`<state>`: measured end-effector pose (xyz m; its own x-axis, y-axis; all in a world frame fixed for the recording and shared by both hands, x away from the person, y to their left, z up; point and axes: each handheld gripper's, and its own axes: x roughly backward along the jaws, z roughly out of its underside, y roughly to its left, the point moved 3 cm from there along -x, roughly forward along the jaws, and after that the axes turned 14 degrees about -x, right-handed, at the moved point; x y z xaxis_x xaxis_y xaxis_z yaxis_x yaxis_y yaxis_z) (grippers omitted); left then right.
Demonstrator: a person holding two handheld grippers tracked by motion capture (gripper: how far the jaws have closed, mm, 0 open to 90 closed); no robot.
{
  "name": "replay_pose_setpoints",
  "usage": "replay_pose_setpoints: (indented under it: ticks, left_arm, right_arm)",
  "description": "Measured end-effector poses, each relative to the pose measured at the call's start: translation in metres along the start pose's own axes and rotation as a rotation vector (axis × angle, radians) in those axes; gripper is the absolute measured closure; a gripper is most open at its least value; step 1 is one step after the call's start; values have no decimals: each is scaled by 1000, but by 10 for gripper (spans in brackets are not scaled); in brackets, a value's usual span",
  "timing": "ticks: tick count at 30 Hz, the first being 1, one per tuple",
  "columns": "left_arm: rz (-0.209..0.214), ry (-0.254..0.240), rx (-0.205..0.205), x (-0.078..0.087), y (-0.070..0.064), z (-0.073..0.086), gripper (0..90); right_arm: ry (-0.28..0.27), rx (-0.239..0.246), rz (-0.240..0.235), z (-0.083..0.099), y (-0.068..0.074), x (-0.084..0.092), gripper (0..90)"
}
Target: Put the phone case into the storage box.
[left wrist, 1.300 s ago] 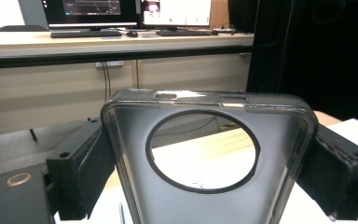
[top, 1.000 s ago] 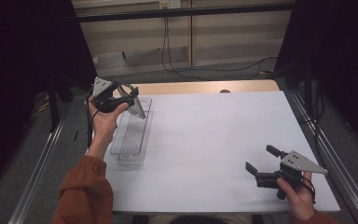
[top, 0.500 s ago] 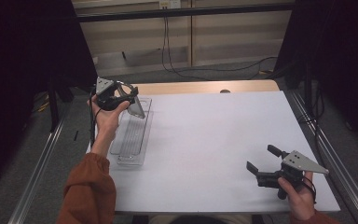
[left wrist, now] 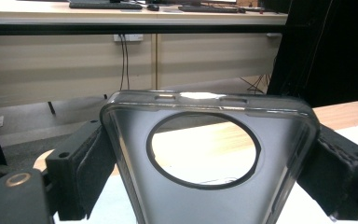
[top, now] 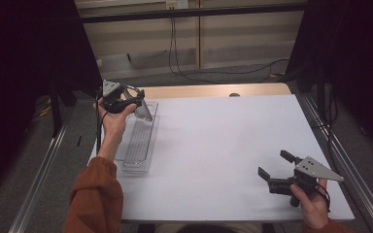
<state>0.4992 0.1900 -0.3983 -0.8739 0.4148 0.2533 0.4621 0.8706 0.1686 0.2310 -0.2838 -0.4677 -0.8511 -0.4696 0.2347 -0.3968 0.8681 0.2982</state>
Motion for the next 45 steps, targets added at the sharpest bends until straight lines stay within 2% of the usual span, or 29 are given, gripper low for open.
replay_pose_setpoints:
  ticks: [4,5,7,11,12,13,14,17,23,28,31,32,35,39,42,45]
  left_arm:
    - [-4,-14,16,0,3,-3,123]
    - [-14,-1,14,0,4,-3,123]
    - [-7,-6,11,-2,4,-3,123]
    - [-9,14,-11,-7,0,-1,123]
    - [-14,12,3,-9,-1,0,123]
    - [-19,28,-6,-10,0,1,123]
    - [-7,19,-2,-11,0,2,123]
    - [-20,24,2,-13,-1,3,123]
    - [-14,29,7,-18,-2,5,123]
    - [-18,39,-10,-23,-4,8,122]
    - [-16,34,2,-26,-5,7,122]
    - [-21,37,-6,-27,-5,7,122]
    - [-31,34,6,-29,-8,7,121]
    - [-43,57,-5,-33,-9,12,121]
    - [-61,53,11,-35,-9,12,120]
    - [-62,49,-1,-37,-10,12,119]
  right_arm:
    - [2,-2,4,0,-1,0,0]
    - [3,-2,5,0,-1,0,0]
    - [3,1,2,0,-1,0,0]
    - [4,4,2,0,-1,0,0]
    - [3,3,3,0,-1,0,0]
    - [6,3,2,0,-1,0,0]
    - [7,4,3,0,-1,0,0]
    - [6,5,1,1,-1,0,0]
    - [6,3,-3,1,0,0,0]
    - [12,-2,-3,1,0,1,0]
    - [15,0,-3,2,-1,0,0]
    - [16,-8,-2,2,-1,0,0]
    - [15,-10,-3,2,-1,1,0]
    - [16,-3,-8,2,-1,1,0]
    - [16,-7,-7,2,-1,1,0]
    - [15,-9,-6,2,-1,1,0]
